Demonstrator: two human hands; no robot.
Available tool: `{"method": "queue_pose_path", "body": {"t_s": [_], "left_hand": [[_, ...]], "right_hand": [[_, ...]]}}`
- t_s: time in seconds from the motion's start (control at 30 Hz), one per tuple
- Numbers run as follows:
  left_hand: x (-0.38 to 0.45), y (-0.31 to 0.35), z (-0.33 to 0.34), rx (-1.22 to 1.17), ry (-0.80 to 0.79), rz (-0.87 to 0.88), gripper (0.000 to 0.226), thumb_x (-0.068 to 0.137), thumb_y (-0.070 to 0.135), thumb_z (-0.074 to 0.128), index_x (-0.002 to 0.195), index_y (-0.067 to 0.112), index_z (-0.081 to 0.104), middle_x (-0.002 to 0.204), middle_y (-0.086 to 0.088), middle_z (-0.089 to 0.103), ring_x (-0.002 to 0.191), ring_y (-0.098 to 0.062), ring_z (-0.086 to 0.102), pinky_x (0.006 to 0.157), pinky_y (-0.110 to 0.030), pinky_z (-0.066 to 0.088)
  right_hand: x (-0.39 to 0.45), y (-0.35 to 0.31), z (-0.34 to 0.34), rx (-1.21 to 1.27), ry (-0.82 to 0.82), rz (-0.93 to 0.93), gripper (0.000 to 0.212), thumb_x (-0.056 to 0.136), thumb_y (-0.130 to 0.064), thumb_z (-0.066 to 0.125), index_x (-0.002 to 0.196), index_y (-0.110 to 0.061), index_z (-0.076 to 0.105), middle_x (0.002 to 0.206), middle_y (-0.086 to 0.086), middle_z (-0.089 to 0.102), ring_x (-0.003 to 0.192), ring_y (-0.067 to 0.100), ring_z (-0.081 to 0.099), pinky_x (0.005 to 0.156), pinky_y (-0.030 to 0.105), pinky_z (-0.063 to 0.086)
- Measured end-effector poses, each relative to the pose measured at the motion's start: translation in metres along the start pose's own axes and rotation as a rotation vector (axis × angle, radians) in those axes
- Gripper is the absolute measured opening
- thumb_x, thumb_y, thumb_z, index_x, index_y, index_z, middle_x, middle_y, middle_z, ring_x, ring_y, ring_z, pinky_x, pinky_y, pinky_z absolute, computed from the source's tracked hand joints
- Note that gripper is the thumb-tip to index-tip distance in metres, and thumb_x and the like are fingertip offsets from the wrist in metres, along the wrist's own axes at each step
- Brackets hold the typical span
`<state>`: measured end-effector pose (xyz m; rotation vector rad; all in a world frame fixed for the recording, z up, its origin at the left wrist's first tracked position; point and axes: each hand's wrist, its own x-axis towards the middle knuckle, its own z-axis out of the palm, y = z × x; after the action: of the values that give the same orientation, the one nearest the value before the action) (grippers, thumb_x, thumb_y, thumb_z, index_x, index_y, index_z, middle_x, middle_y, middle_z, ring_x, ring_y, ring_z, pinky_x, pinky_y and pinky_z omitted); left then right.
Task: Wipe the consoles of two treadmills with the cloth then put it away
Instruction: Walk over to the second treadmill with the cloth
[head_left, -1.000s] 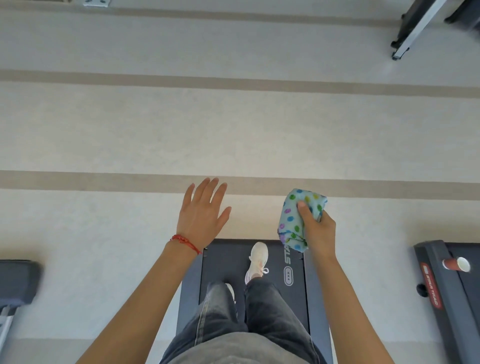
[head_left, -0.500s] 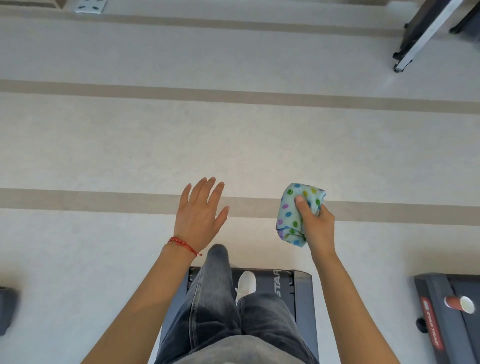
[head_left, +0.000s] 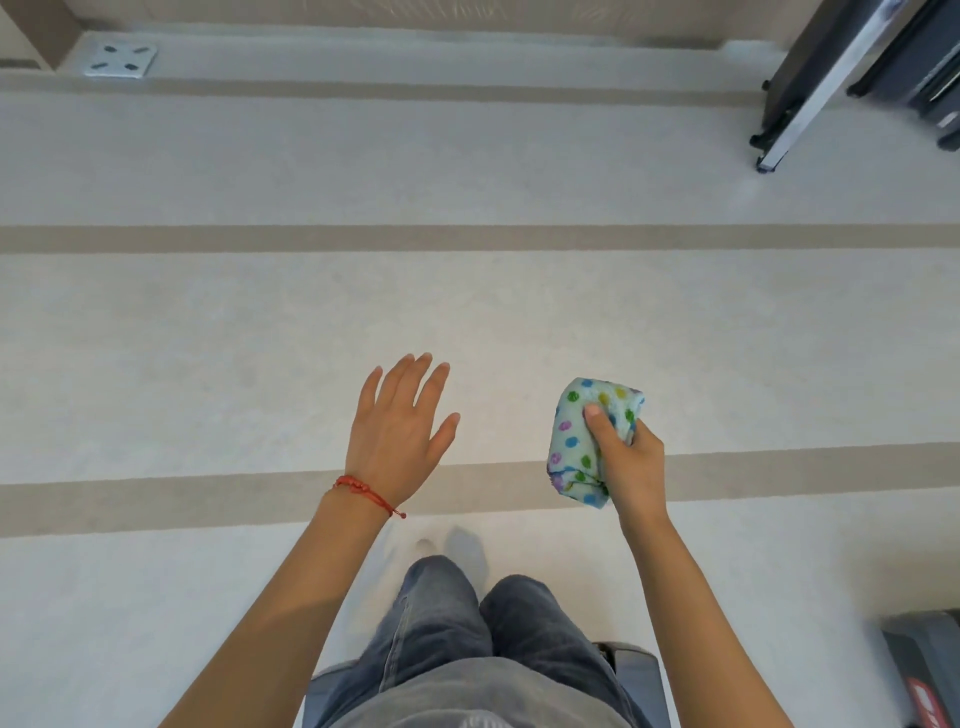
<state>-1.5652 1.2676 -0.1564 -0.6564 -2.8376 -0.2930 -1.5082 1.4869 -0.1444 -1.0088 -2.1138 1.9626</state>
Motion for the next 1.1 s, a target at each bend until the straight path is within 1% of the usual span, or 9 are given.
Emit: {"method": "queue_pose_path", "body": {"t_s": [0.1,0.27,0.33,0.5,0.57,0.73,0.83,0.97,1.1], "left_hand": [[0.030,-0.033,0.032,-0.002,-0.022,0.020,0.052,0.089,0.037,0.037,0.120,0.001,0.060,0.123,-0.020,0.059,0.113,-0.037,0.056,0.094,-0.055,0.042],[0.078,-0.073,0.055,-0.002,-0.058,0.072,0.052,0.089,0.036,0.037,0.121,0.002,0.060,0.123,-0.019,0.059,0.113,-0.036,0.056,0.095,-0.053,0.041],[0.096,-0.080,0.059,-0.003,-0.066,0.076,0.052,0.090,0.037,0.037,0.121,0.002,0.060,0.123,-0.019,0.059,0.113,-0.036,0.056,0.095,-0.053,0.041],[0.145,-0.085,0.082,-0.022,-0.086,0.109,0.052,0.089,0.037,0.038,0.120,0.002,0.060,0.123,-0.020,0.059,0.113,-0.036,0.057,0.094,-0.054,0.042],[0.168,-0.080,0.095,-0.022,-0.105,0.128,0.052,0.089,0.037,0.037,0.120,0.002,0.060,0.123,-0.019,0.059,0.112,-0.036,0.057,0.094,-0.053,0.042],[0.232,-0.050,0.125,-0.028,-0.142,0.199,0.052,0.088,0.036,0.036,0.118,0.002,0.061,0.121,-0.019,0.060,0.111,-0.036,0.058,0.093,-0.054,0.043],[0.275,-0.025,0.137,-0.041,-0.151,0.245,0.052,0.088,0.036,0.036,0.118,0.002,0.062,0.121,-0.019,0.060,0.111,-0.036,0.058,0.093,-0.055,0.042],[0.329,0.010,0.152,-0.051,-0.169,0.319,0.052,0.088,0.036,0.036,0.118,0.002,0.062,0.121,-0.019,0.061,0.111,-0.036,0.058,0.093,-0.054,0.042],[0.378,0.052,0.172,-0.081,-0.194,0.436,0.053,0.089,0.036,0.036,0.118,0.002,0.062,0.120,-0.019,0.061,0.110,-0.037,0.058,0.093,-0.055,0.042]], "right_hand": [[0.043,0.007,0.038,0.005,0.015,0.003,0.011,0.087,-0.033,0.061,0.085,-0.022,0.062,0.086,-0.002,0.067,0.083,0.015,0.066,0.070,0.030,0.055],[0.089,0.004,0.087,0.043,0.026,0.042,0.009,0.087,-0.033,0.061,0.082,-0.026,0.060,0.085,-0.004,0.066,0.081,0.013,0.065,0.068,0.028,0.055],[0.102,-0.001,0.095,0.036,0.027,0.059,0.009,0.086,-0.033,0.061,0.082,-0.025,0.060,0.084,-0.004,0.066,0.080,0.012,0.065,0.067,0.027,0.055],[0.147,-0.006,0.095,0.038,0.076,0.080,0.011,0.087,-0.033,0.061,0.088,-0.022,0.060,0.084,-0.005,0.066,0.080,0.011,0.065,0.064,0.024,0.055],[0.168,-0.008,0.088,0.049,0.096,0.090,0.011,0.087,-0.033,0.061,0.087,-0.022,0.061,0.084,-0.005,0.066,0.079,0.011,0.065,0.063,0.023,0.055],[0.224,-0.015,0.058,0.084,0.147,0.130,0.018,0.086,-0.031,0.062,0.094,-0.014,0.063,0.087,0.000,0.067,0.082,0.015,0.066,0.068,0.029,0.056],[0.258,-0.023,0.031,0.115,0.186,0.150,0.014,0.086,-0.031,0.062,0.089,-0.017,0.063,0.086,0.000,0.067,0.082,0.016,0.066,0.070,0.032,0.056],[0.295,-0.036,-0.004,0.158,0.257,0.167,0.016,0.087,-0.031,0.062,0.091,-0.016,0.062,0.085,-0.001,0.067,0.082,0.016,0.066,0.070,0.033,0.055],[0.319,-0.043,-0.035,0.213,0.346,0.187,0.012,0.086,-0.032,0.062,0.082,-0.020,0.062,0.084,0.000,0.068,0.079,0.015,0.067,0.069,0.033,0.056]]}}
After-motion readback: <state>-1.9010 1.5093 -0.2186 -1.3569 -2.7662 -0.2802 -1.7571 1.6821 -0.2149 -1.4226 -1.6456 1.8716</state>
